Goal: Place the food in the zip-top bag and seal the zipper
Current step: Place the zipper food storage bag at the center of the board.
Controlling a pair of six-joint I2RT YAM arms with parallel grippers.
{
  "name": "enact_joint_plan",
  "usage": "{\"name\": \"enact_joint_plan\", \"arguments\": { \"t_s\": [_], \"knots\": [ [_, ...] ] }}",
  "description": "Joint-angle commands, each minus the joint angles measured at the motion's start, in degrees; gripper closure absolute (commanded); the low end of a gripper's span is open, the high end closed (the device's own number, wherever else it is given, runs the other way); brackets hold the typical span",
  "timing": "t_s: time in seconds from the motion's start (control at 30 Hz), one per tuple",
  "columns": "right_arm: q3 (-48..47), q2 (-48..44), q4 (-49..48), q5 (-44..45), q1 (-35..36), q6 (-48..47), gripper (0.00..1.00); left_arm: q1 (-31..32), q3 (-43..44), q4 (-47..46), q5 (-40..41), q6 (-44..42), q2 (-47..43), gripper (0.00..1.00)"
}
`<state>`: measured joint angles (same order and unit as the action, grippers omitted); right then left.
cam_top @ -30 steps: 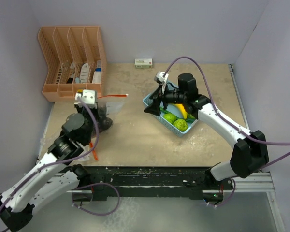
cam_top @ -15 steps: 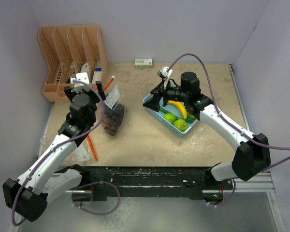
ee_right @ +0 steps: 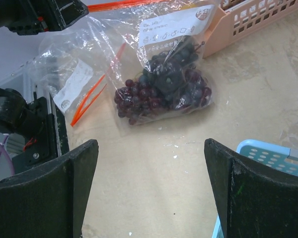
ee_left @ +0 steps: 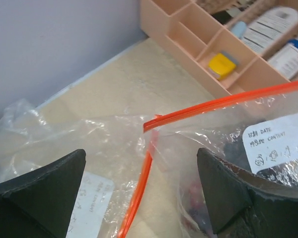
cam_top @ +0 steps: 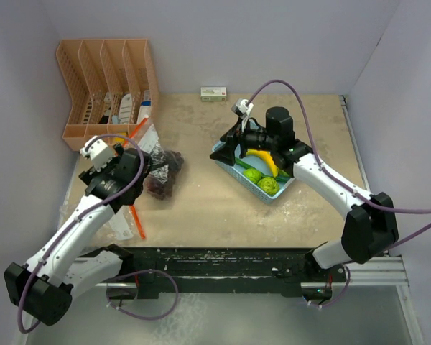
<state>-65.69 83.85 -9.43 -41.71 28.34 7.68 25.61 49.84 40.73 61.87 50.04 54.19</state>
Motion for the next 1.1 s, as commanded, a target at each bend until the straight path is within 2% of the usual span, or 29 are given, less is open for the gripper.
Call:
{"name": "enact_joint_plan", "arguments": {
  "t_s": [0.0, 0.1, 0.23, 0.33, 0.47, 0.6, 0.77, 1.07],
  "knots": [
    [0.1, -0.5, -4.0, -2.9, 0.1, 2.0, 0.12, -0.1, 6.7, 27.4, 7.3, 28.8, 5.1, 0.09],
    [0.3, -0.6, -4.0, -2.9, 0.1, 2.2, 0.12, -0.1, 4.7, 29.1, 4.2, 33.8, 8.2, 0.15],
    [0.3, -0.4, -4.1, -3.4, 0.0, 2.4, 0.12, -0.1, 1.2, 31.4, 0.4, 43.6, 11.8, 0.13],
    [0.3, -0.1, -4.2, -3.7, 0.0, 2.5, 0.12, -0.1, -0.9, 31.5, -1.9, 46.9, 14.5, 0.12],
    [0.3, -0.2, -4.2, -3.8, 0.0, 2.5, 0.12, -0.1, -3.0, 25.1, -3.2, 42.4, 17.0, 0.11],
    [0.5, -0.5, -4.0, -3.6, 0.0, 2.2, 0.12, -0.1, -5.2, 11.8, -4.5, 29.7, 16.7, 0.09],
    [0.5, -0.5, -2.9, -3.3, 0.0, 1.4, 0.12, -0.1, -7.9, 3.0, -8.0, 21.6, 17.5, 0.09],
    [0.8, -0.1, -2.4, -3.6, 0.0, 1.1, 0.12, -0.1, -8.9, 3.5, -12.1, 25.6, 24.6, 0.14]
  ]
}}
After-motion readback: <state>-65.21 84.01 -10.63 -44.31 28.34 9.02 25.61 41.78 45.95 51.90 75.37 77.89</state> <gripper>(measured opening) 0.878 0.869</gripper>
